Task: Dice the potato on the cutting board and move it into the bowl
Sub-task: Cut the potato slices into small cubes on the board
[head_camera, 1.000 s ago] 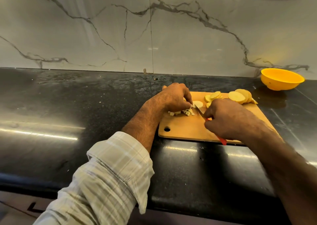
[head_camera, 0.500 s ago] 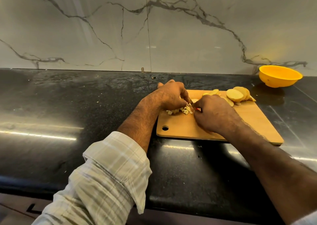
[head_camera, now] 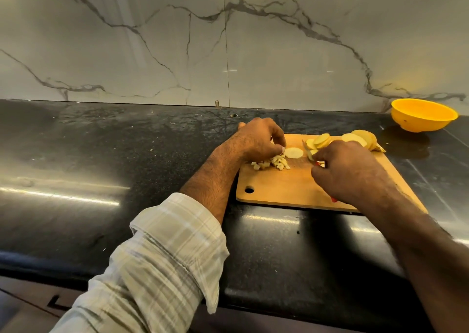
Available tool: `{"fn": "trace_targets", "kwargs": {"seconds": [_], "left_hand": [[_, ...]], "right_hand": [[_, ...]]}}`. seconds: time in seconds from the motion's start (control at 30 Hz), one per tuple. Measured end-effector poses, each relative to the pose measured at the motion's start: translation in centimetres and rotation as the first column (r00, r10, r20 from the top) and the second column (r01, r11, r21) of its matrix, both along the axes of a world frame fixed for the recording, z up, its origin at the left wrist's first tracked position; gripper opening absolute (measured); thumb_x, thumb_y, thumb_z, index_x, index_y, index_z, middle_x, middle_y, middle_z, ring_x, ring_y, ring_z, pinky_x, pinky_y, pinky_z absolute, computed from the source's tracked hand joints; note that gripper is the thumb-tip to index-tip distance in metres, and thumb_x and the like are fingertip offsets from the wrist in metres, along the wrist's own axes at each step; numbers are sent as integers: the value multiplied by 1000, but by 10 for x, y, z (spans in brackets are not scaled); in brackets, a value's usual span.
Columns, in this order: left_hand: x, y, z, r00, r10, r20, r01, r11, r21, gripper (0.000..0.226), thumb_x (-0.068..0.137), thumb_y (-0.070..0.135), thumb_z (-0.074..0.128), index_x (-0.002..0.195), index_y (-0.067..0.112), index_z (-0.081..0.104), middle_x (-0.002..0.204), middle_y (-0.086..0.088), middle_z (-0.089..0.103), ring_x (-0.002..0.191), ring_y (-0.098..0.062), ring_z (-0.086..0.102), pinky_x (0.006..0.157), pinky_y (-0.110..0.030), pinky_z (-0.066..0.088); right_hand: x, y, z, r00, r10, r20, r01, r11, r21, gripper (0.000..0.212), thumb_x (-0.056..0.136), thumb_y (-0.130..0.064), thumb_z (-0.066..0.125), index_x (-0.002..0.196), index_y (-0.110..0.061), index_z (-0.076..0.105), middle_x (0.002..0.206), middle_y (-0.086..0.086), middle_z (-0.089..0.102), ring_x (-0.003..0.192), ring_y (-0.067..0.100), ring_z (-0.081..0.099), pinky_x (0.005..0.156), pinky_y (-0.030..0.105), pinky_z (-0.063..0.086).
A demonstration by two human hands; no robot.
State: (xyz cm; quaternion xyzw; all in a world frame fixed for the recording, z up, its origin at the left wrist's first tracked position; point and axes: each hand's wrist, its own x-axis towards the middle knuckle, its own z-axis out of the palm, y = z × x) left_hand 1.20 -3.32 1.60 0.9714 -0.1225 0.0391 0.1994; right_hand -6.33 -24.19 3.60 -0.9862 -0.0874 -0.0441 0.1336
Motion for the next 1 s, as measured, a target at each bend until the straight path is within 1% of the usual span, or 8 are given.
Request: {"fn": "trace_targets", "kwargs": {"seconds": [0.07,0.17,0.3,0.4,0.5,0.83,0.93,1.0], "left_hand": [[3,3,-1,999,-3,35,4,999,-40,8,94,36,73,100,34,78,101,20,62,106,-7,60,108,-56,44],[6,9,-5,998,44,46,-39,994,-102,14,94,36,74,105,27,78,107,12,70,101,-7,65,92,-42,60],[10,14,-16,990,136,46,-119,955,-272,19,95,39,74,102,23,79,100,7,74,94,-5,67,78,-29,54],[13,15,-21,984,177,15,-164,936,-310,22,97,41,73,101,21,79,101,4,74,97,-10,68,81,-31,55],[15,15,-21,983,182,-5,-173,927,-334,27,99,44,70,103,19,79,105,2,73,100,-12,66,85,-33,55],[16,15,-23,988,153,5,-141,918,-370,29,99,45,69,104,18,79,103,2,75,98,-11,68,84,-35,58],[14,16,-21,983,177,45,-142,896,-421,26,99,44,70,97,20,81,91,3,75,87,-9,69,75,-31,56],[13,18,-19,972,220,83,-161,879,-450,27,99,43,69,90,20,80,82,2,74,79,-10,68,69,-28,53]], "right_hand": [[1,3,-3,1000,-11,-14,11,999,-35,41,96,-33,66,135,-23,70,124,4,70,103,22,64,89,41,62],[3,7,-7,999,-33,-35,31,998,-58,42,96,-32,66,137,-23,67,124,4,69,103,22,63,86,38,60],[10,7,-18,999,-36,-41,36,999,10,41,95,-32,67,135,-24,68,120,3,70,100,21,64,87,38,61],[17,0,-21,998,-44,-37,50,983,176,37,96,-31,70,132,-22,72,122,1,72,100,18,64,86,36,59],[18,-4,-21,998,-30,-54,43,967,251,36,97,-32,71,132,-22,71,123,0,72,102,16,63,87,35,58],[5,5,-17,996,81,-23,-75,977,202,39,100,-36,67,138,-28,68,112,-2,72,100,16,63,88,38,59],[1,6,-15,992,128,7,-127,973,195,38,100,-38,66,137,-30,68,105,-6,71,96,12,61,84,34,57],[-2,6,-12,989,142,41,-146,979,140,39,100,-39,64,138,-30,67,113,-5,73,100,14,62,86,35,58]]}}
